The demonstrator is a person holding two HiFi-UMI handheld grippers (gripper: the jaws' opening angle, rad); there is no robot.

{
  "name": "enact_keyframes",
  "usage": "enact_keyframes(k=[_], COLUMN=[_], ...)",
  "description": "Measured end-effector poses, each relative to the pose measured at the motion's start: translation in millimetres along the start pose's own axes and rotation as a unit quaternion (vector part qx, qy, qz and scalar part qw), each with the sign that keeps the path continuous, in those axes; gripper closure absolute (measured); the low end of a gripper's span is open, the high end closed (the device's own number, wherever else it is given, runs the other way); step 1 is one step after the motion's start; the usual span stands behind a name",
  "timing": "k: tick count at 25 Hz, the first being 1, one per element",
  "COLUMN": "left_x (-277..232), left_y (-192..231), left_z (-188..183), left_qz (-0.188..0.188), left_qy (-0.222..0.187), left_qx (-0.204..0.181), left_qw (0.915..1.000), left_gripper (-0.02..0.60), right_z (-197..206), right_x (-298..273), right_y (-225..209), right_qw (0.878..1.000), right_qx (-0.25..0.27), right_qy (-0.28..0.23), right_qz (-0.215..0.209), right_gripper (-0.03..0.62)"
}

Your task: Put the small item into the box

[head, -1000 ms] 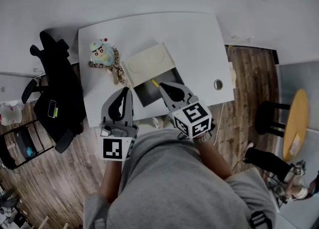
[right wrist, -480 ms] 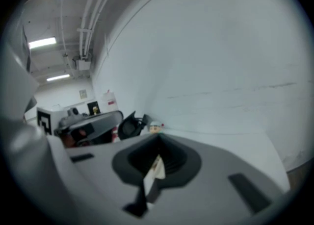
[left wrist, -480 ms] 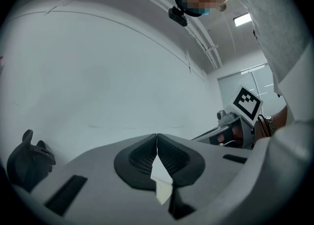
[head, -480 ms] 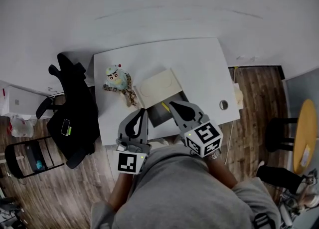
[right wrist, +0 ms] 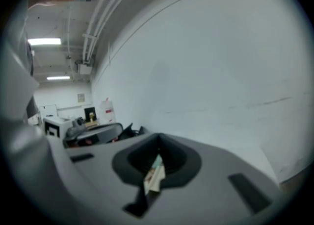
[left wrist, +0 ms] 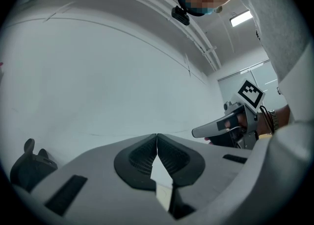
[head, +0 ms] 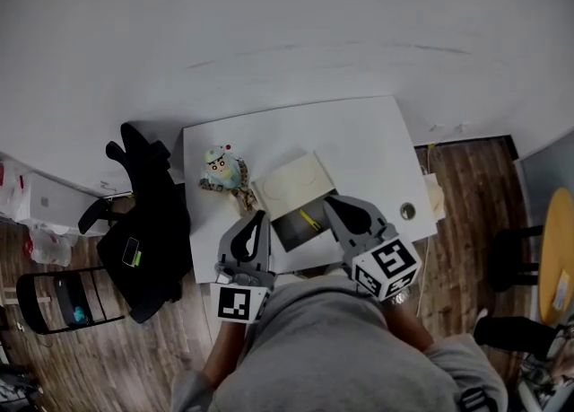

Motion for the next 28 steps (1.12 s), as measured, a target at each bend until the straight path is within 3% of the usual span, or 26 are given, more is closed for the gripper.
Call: enact_keyframes(k=[11, 28], left_x=[8.4, 10.3], left_y=[8.0, -3.6], left_z=[-2.8, 3.5], left_qz=[-0.020, -0.027], left_qy=[-0.026, -0.016], left_qx=[-0.026, -0.013], left_qw=[0.9991, 0.9994], left_gripper=[0.548, 0.548], right_z=[-12.0, -6.4], right_x=[4.8, 5.8], right_y=[-0.8, 4.2], right_qw=[0.999, 0.999], right_qx=[0.020, 0.037], right_qy=[-0.032, -0.022], right_qz=[-0.004, -0.020], right_gripper=[0.562, 0.562])
Point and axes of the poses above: the fingertips, and each gripper's own axes: x backward along the fingers, y to its left, z out of its underside, the point moved 10 cm from there along x, backward along the fingers, and after that the axes turned 6 degrees about x, right-handed, at the moved point
